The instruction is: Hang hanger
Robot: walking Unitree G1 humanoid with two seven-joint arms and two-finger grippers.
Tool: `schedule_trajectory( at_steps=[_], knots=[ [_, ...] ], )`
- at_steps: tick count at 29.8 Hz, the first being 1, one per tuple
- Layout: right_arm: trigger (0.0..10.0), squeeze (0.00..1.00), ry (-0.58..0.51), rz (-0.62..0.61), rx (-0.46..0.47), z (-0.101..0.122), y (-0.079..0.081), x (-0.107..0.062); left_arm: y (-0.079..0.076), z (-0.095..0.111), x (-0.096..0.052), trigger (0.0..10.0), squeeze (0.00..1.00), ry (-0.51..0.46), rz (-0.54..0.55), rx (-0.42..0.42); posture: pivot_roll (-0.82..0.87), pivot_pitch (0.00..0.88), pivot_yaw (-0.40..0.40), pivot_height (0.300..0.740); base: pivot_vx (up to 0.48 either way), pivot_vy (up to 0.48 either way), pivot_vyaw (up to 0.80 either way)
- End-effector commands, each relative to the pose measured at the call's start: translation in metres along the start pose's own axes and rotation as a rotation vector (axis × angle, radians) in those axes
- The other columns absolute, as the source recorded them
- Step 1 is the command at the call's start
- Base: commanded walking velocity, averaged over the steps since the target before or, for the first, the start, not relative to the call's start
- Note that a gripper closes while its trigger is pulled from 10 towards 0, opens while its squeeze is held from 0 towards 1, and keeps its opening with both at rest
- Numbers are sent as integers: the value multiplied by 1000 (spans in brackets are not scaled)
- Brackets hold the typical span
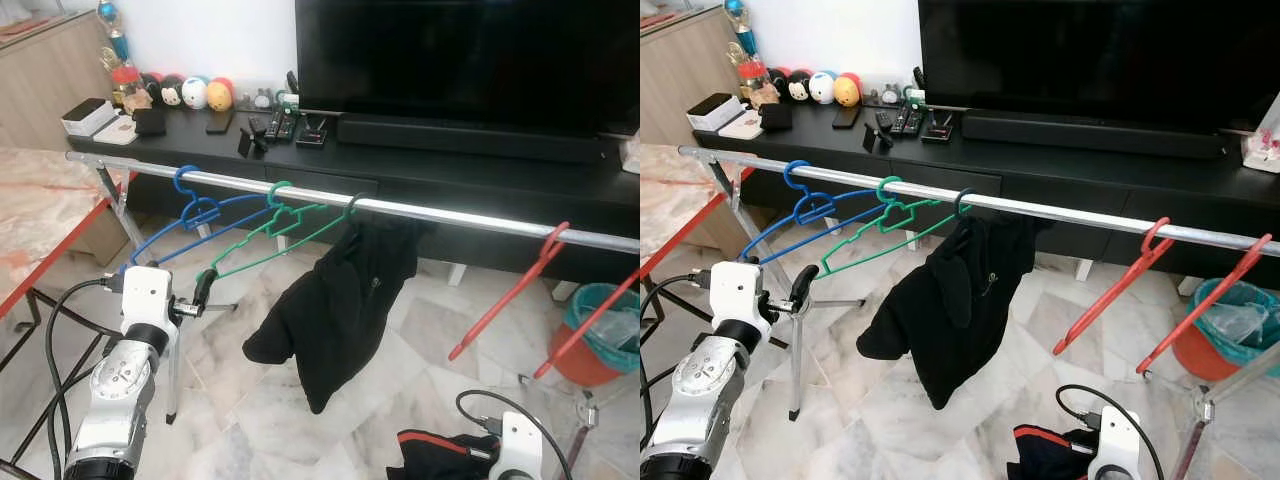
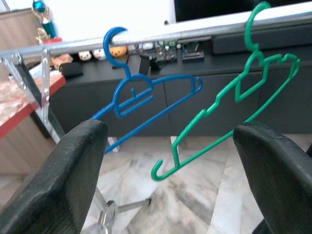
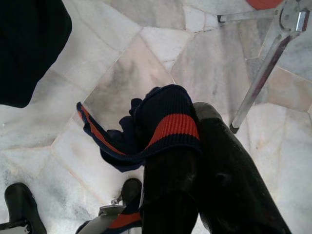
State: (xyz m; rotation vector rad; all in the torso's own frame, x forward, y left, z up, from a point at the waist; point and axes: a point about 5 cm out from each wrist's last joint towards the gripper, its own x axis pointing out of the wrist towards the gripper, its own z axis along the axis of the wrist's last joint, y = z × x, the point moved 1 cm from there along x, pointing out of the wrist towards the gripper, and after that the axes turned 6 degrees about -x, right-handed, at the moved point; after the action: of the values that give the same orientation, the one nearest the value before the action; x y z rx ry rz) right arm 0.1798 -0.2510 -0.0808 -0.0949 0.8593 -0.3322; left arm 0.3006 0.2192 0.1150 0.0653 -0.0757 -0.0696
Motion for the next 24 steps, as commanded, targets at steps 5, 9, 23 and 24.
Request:
schedule_trajectory(
  at_steps=[5, 9, 23, 24],
  knots=[
    [10000, 0, 4, -18, 28, -3, -2, -1, -2, 0, -1, 10000, 0, 12, -18, -6, -99, 0, -5, 740, 0, 0, -543],
    [10000, 0, 13, -22, 22, -2, -1, 0, -3, 0, 0, 10000, 0, 13, -27, -5, -104, 0, 0, 740, 0, 0, -766],
    [10000, 0, 2, -25, 30, 1, 1, 0, -3, 2, 1, 10000, 0, 16, -28, -2, -100, 0, 5, 740, 0, 0, -163],
    [10000, 0, 2, -26, 30, 1, 1, 0, -3, 2, 1, 10000, 0, 16, -28, -3, -101, 0, 4, 740, 0, 0, 0]
  ],
)
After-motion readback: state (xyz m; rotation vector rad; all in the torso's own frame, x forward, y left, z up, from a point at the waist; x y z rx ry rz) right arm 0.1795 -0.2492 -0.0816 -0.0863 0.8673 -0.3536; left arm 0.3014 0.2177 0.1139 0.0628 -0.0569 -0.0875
